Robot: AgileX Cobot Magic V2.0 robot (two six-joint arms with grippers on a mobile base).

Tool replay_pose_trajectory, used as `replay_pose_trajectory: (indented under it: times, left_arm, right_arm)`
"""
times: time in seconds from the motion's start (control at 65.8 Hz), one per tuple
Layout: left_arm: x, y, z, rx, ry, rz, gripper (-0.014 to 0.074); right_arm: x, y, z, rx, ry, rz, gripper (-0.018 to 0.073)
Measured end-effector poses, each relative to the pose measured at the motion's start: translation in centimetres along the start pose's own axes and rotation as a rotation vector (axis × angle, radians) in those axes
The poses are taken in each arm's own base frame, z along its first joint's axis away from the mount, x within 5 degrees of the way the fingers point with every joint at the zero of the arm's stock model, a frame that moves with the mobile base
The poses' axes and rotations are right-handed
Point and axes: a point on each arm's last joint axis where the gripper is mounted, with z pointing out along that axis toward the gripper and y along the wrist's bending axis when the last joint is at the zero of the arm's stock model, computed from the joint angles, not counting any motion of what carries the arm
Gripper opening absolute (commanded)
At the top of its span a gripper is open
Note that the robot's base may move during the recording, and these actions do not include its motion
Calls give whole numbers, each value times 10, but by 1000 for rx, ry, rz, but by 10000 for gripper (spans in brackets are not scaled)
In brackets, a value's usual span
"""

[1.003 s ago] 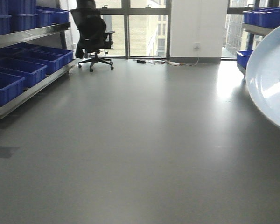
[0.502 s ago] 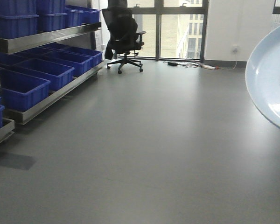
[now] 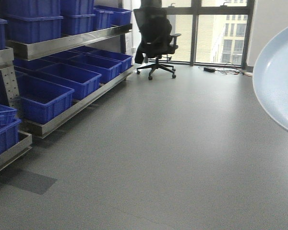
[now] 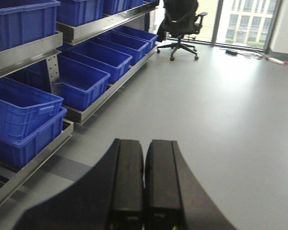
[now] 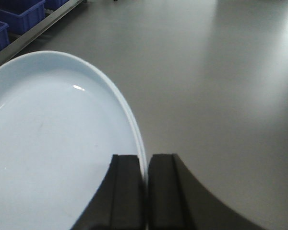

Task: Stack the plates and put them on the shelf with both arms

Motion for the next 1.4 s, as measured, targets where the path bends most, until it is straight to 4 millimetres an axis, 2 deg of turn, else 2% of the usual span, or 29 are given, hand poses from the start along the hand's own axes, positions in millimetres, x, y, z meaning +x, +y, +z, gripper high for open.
replay_pose_trajectory:
  times: [1.399]
  left_arm:
    - [0, 0, 0, 0, 0, 0, 83]
  right_arm:
    - [0, 0, 0, 0, 0, 0, 57]
